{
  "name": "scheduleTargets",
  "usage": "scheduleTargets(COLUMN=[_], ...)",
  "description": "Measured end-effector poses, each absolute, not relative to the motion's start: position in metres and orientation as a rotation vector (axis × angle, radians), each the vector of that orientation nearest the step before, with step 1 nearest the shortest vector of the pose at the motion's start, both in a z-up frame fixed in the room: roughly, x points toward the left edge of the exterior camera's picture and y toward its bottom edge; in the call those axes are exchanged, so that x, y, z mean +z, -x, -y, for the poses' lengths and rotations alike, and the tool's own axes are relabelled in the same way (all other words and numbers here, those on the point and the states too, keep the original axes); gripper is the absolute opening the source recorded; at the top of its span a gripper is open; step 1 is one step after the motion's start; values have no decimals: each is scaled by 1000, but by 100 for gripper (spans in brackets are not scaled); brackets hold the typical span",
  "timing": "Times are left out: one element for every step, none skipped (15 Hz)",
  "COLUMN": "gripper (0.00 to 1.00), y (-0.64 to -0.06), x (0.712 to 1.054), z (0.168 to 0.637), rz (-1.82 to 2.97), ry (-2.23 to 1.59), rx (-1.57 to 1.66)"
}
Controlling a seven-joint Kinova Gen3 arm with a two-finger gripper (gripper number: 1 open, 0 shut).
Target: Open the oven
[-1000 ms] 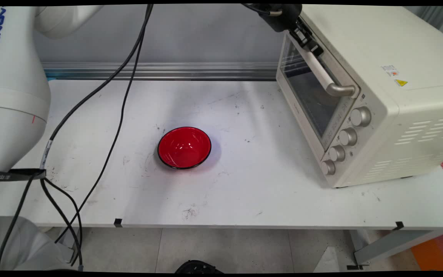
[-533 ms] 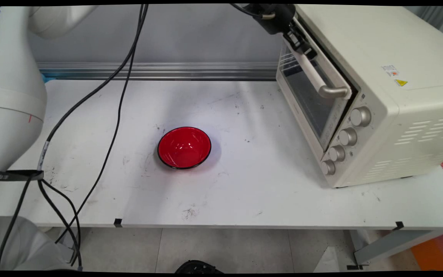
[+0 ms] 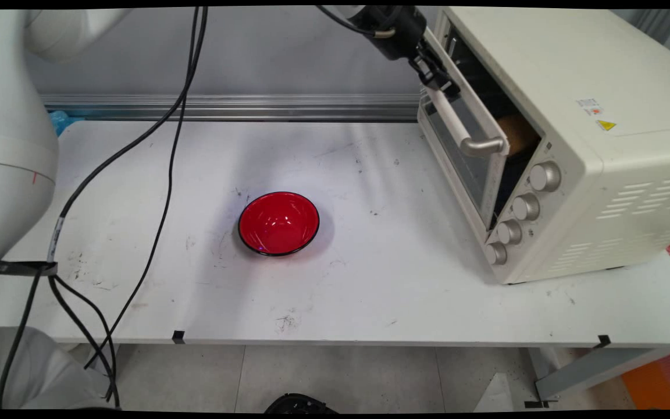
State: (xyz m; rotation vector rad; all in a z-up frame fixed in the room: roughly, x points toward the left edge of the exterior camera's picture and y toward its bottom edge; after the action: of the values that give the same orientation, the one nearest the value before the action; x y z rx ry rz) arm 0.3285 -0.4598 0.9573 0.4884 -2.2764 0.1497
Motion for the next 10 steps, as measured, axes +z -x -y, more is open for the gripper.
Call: scheduleTargets(gripper=[0,0,0,0,0,0,0,0,0,0], y=[-330,-334,-337,-339,-340,-343,-345,-347,-350,-351], x=[956,953,950,948,946,943,941,938,935,933], z=[458,456,454,452,451,448,446,444,442,441], rz=[2278,2280,2282,2284,2285,2286,2287,2286,2285,2285], ry=[-492,-500,-506,-511,-515,-522,-528,-534,-540,-544], rx=[147,143,140,136,133,130,127,124,123,122])
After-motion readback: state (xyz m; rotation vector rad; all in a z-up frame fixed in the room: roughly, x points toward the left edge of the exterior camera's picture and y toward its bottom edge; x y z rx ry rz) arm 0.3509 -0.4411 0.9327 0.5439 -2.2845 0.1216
